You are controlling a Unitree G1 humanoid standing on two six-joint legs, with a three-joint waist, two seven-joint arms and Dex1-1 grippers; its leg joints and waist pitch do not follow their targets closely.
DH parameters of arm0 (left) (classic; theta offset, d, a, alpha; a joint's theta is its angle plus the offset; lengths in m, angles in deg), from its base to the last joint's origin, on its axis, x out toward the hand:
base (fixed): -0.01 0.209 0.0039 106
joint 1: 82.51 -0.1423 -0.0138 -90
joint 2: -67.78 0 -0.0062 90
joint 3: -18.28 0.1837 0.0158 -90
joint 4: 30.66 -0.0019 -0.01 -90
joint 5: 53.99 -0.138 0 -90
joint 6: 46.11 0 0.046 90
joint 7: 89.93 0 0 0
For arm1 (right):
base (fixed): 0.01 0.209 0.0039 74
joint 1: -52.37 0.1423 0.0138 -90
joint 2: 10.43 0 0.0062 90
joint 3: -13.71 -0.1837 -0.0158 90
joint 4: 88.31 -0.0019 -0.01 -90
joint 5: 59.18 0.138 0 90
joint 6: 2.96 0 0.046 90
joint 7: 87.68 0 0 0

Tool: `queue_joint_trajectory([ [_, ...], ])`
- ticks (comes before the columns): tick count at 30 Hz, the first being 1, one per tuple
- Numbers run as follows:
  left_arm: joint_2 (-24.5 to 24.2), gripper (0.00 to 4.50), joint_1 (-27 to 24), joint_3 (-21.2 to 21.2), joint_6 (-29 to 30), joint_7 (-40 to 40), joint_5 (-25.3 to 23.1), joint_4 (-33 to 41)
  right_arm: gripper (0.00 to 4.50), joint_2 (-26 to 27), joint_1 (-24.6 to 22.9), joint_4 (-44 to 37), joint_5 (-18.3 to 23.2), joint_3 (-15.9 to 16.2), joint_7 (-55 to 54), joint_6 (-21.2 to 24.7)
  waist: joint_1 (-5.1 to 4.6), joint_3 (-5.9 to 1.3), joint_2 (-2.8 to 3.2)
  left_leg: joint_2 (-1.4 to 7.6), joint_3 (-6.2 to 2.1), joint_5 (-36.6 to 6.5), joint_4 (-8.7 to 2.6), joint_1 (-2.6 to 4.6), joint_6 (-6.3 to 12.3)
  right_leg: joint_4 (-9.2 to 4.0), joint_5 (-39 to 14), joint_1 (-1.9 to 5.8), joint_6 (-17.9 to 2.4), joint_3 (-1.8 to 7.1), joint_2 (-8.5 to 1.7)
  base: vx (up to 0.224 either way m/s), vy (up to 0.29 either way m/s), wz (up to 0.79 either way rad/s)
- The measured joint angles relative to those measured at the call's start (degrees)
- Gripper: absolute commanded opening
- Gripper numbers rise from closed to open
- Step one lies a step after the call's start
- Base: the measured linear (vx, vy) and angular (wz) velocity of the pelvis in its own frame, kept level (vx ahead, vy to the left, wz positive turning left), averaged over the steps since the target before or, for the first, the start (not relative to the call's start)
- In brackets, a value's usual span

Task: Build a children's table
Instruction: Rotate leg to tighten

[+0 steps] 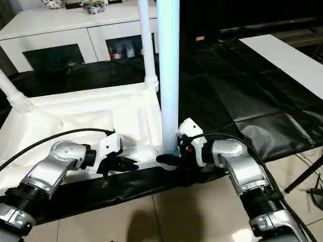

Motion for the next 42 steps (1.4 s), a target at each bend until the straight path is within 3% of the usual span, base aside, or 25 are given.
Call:
queue_joint_trajectory([
  [12,0.17,0.0,0.0,0.15,0.0,1.06,-0.28,-0.08,2.72,0.2,0.0,0.21,-0.78,0.23,-1.18,-0.35,0.06,-0.03,-0.05,0.0,0.0,0.0,0.01,0.04,0.0,0.0,0.0,0.03,0.0,0.01,0.0,0.0,0.0,0.0],
  [18,5.01,0.0,2.92,-1.94,3.32,12.76,-2.76,-4.05,2.7,10.11,3.22,7.77,-1.83,-6.19,-20.7,1.66,-1.5,0.01,-0.23,-0.04,-0.01,0.02,0.22,0.09,-0.02,-0.02,-0.02,0.07,0.03,0.09,-0.01,0.0,0.0,0.0],
  [23,9.76,0.0,6.5,-2.06,6.34,21.57,-4.05,-8.02,2.7,17.39,6.2,12.25,-2.4,-10.95,-37.72,2.89,-2.23,0.0,-0.24,-0.11,0.0,0.02,0.27,0.11,-0.02,-0.12,-0.07,0.1,0.12,0.13,-0.06,0.0,0.0,0.0],
  [27,15.5,0.0,10.18,-2.51,8.97,30.28,-5.25,-12.63,2.7,24.08,11.56,20.48,-2.41,-16.46,-55.09,0.51,-2.82,-0.03,-0.24,-0.25,0.0,0.02,0.3,0.13,-0.02,-0.16,-0.08,0.17,0.13,0.1,-0.21,0.0,0.0,0.0],
  [30,18.03,0.0,12.23,-2.55,9.25,34.15,-5.59,-15.56,2.7,26.35,14.72,25.97,-2.44,-18.69,-63.11,-3.0,-2.89,-0.03,-0.23,-0.4,0.0,0.02,0.28,0.1,-0.01,-0.17,-0.08,0.19,0.13,0.02,-0.43,0.0,0.0,0.0],
  [35,18.43,0.0,12.87,-2.57,8.92,35.36,-5.65,-16.55,2.7,27.11,17.21,31.35,-2.8,-19.32,-64.92,-7.12,-3.06,-0.04,-0.29,-0.69,-0.01,0.0,0.23,0.04,0.05,-0.18,-0.07,0.18,0.12,-0.1,-0.79,0.0,0.0,0.0],
  [36,18.41,0.0,12.86,-2.59,8.88,35.36,-5.65,-16.53,3.26,27.11,17.25,31.86,-3.2,-19.33,-64.14,-7.9,-3.1,-0.04,-0.3,-0.75,0.0,-0.02,0.23,0.03,0.09,-0.18,-0.06,0.18,0.11,-0.08,-0.84,0.0,0.0,0.0],
  [38,18.19,0.0,12.78,-2.73,8.66,35.59,-5.71,-16.49,3.4,27.24,17.26,32.0,-3.16,-19.77,-62.46,-8.67,-3.28,-0.02,-0.33,-0.79,0.0,-0.03,0.23,0.02,0.12,-0.18,-0.06,0.17,0.1,-0.08,-0.88,0.0,0.0,0.0],
  [40,16.46,0.0,12.31,-3.8,7.59,35.91,-5.77,-16.42,3.57,27.77,17.21,32.5,-2.91,-19.28,-59.0,-8.87,-4.22,0.05,-0.42,-0.78,-0.06,-0.04,0.21,-0.04,0.13,-0.17,-0.04,0.01,0.11,-0.17,-0.9,0.0,0.0,0.0],
  [42,15.17,0.0,11.47,-4.27,5.95,35.2,-5.72,-16.03,3.76,27.16,17.07,32.83,-2.9,-18.05,-55.74,-8.89,-4.53,0.05,-0.39,-0.78,-0.18,-0.06,0.18,-0.08,0.17,-0.16,0.12,-0.1,-0.08,-0.29,-0.91,0.0,0.0,0.0],
])
